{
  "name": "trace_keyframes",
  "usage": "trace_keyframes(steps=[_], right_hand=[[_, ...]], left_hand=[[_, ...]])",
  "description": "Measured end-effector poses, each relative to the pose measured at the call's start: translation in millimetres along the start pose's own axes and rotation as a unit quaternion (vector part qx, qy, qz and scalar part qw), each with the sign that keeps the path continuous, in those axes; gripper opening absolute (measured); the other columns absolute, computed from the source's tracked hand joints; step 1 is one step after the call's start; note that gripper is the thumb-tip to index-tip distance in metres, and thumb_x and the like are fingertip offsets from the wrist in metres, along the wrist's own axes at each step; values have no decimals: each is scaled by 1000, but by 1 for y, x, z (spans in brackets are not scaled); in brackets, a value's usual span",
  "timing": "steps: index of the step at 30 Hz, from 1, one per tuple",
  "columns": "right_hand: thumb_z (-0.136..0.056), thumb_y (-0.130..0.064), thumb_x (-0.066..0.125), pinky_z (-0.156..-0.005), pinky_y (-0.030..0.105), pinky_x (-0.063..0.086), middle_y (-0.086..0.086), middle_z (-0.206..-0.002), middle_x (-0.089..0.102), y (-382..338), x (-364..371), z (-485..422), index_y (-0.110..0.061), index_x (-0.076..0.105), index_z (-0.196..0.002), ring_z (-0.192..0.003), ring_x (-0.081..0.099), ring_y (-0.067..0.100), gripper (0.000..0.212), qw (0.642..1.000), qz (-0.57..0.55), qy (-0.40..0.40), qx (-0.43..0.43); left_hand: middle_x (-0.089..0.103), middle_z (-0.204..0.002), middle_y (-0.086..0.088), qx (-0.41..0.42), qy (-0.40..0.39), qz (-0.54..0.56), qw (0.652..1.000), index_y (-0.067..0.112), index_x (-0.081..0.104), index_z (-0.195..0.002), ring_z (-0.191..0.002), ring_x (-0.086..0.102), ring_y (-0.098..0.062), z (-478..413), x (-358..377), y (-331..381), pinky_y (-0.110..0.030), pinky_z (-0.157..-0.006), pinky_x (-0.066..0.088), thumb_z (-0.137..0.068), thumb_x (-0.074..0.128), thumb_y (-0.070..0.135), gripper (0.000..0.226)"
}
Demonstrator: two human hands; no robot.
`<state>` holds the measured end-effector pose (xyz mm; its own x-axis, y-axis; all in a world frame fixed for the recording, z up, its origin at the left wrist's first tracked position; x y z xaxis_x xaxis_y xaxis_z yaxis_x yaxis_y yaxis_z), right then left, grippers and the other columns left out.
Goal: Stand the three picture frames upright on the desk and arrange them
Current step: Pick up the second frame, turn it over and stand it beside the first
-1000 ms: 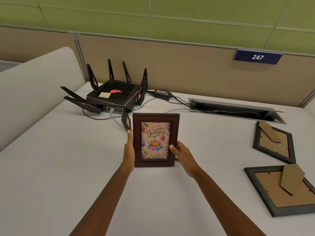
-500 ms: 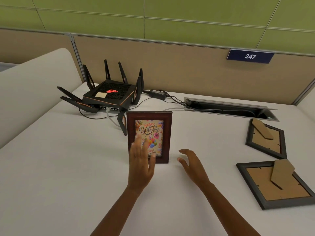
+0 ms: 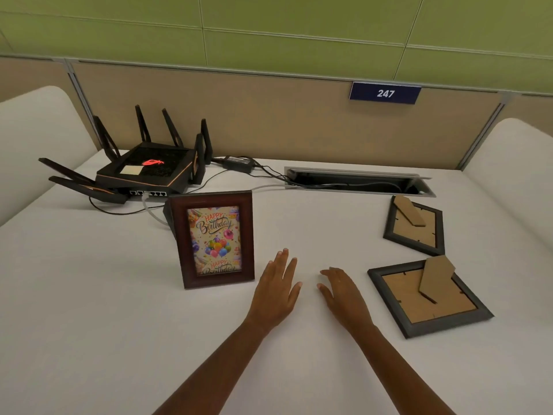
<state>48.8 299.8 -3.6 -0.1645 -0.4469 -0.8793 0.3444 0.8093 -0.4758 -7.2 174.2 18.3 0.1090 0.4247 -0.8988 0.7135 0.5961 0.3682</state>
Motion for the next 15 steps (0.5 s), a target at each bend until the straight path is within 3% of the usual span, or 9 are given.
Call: trace_keyframes(steps=[3,8,10,12,15], right_hand=[[-96,-31,35,-117,34,13,8,-153,23,17,-8,8,-14,34,-135,-143,13,22,42,998,69,8,-12],[-92,-39,18,-116,46,15,20,-148,29,39,-34,27,-5,42,-131,-141,16,36,57,996,78,47,1],[-95,-25,39,-114,49,21,22,-146,33,49,-44,34,-3,43,-130,-139,22,38,41,993,99,67,5],[-89,-16,54,-108,54,32,25,-138,44,63,-54,39,0,49,-125,-132,35,42,40,990,102,94,4],[-91,-22,48,-111,48,32,19,-136,45,84,-65,45,-4,44,-127,-130,37,35,40,992,89,89,19]], left_hand=[[0,-157,-12,-18,-46,-21,999,12,7,-145,-145,-1,-28,-11,20,10,-35,-120,3,-98,26,35,56],[0,-158,-11,-38,-83,-20,996,14,4,-145,-146,0,-22,-26,45,34,-32,-119,2,-98,23,38,57],[4,-158,-10,-41,-96,-2,995,13,6,-145,-146,2,-21,-31,53,47,-31,-119,4,-98,24,38,57],[7,-158,-9,-39,-109,19,993,13,8,-145,-146,5,-20,-36,61,61,-32,-119,7,-98,25,37,56],[13,-157,-10,-39,-120,54,990,12,14,-145,-145,12,-21,-42,71,81,-33,-118,13,-98,27,36,54]])
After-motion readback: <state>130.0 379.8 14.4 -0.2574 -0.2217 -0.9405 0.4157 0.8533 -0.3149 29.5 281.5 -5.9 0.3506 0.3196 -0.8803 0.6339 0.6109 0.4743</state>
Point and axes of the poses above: each hand's wrist, its own z-axis away from the middle knuckle, its own x-axis out of the palm, y = z × x, the point moved 8 cm from there along -z, towards the middle knuckle
